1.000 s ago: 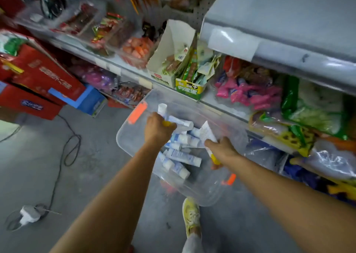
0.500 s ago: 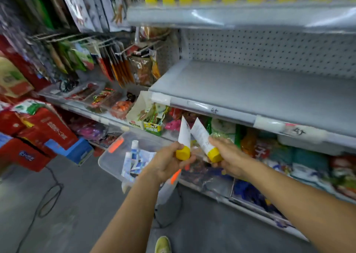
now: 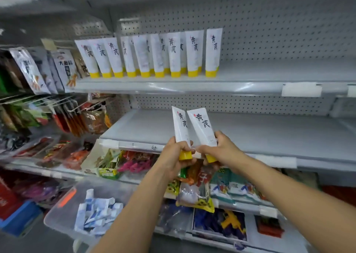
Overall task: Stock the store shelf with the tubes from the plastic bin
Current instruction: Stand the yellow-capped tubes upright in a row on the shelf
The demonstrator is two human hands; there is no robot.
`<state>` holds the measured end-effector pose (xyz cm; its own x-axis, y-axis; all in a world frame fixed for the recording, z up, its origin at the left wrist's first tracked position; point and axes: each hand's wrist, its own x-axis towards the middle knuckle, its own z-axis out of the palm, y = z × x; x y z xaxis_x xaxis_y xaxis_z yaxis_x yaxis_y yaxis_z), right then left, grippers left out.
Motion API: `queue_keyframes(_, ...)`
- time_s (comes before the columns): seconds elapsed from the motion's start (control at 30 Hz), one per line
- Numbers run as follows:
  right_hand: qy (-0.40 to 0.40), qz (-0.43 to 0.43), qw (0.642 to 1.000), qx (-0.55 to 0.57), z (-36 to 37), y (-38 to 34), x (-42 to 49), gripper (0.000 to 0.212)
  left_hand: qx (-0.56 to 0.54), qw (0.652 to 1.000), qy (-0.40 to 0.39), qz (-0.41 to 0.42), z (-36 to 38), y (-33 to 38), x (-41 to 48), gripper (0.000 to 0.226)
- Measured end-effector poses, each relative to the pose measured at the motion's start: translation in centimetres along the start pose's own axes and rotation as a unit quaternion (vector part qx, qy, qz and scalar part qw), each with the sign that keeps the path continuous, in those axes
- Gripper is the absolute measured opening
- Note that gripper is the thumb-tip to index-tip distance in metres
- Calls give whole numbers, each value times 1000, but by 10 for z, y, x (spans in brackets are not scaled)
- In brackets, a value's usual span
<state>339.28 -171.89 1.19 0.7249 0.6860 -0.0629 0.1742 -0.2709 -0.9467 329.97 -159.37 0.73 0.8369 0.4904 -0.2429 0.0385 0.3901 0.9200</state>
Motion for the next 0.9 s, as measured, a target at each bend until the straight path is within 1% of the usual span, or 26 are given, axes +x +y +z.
queue_keyframes(0.07,13,-15,1000,7,-16,-9,1,49,50,998,17,33,15,12,2,43)
queue_keyframes(0.17,32,-32,998,38,-35,-23,10,35,132,987,32,85,36,29,4,32)
queue_keyframes(0.27,61,-43,994,74,-54,-41,22,28,135,981,29,136,55,50,8,21)
queue_keyframes(0.37,125,-78,986,81,-75,-62,35,17,151,968,38,195,67,73,17,22)
queue_keyframes(0.43,169,-101,979,62,-91,-76,45,25,175,957,31,228,73,86,25,33)
queue_keyframes(0.5,193,-129,972,30,-106,-90,56,34,190,949,21,252,78,96,34,44)
queue_keyframes(0.6,222,-155,963,1,-125,-107,78,43,214,933,33,289,85,109,53,59)
queue_keyframes(0.77,272,-145,948,-78,-150,-119,126,46,262,900,39,346,94,126,87,66)
queue_keyframes(0.83,271,-137,947,-105,-158,-120,143,46,282,887,53,362,95,133,101,69)
queue_keyframes(0.9,267,-126,946,-135,-163,-121,159,49,291,881,61,368,95,139,114,71)
